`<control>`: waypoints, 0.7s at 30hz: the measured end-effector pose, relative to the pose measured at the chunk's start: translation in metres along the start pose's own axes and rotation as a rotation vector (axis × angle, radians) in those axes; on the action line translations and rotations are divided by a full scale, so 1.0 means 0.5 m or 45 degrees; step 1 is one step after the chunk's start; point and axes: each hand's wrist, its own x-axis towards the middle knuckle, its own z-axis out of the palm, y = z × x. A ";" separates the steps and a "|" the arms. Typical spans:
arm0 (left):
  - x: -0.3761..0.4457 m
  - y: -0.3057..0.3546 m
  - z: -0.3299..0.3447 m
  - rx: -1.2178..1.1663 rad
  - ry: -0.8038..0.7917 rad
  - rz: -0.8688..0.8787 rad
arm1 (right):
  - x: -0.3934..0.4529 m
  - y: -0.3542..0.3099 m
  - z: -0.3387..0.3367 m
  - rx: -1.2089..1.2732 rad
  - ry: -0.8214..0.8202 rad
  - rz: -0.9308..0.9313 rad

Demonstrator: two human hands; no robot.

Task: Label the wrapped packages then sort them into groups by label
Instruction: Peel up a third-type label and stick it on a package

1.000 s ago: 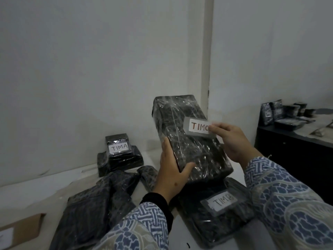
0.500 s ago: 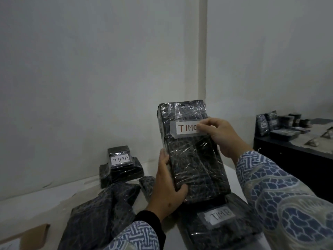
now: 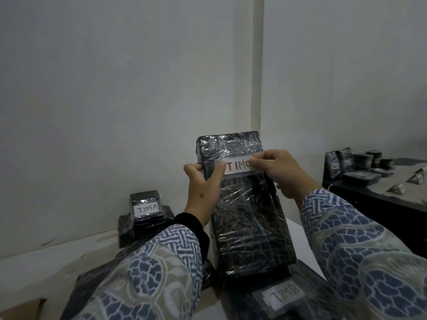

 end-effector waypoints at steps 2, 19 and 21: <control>-0.001 -0.007 0.015 -0.030 0.112 0.041 | 0.008 0.000 0.003 -0.012 0.015 -0.003; -0.005 -0.031 0.051 0.282 0.470 0.155 | 0.047 0.042 0.023 -0.273 0.288 -0.126; -0.003 -0.033 0.051 0.299 0.477 0.157 | 0.037 0.044 0.027 -0.308 0.350 -0.177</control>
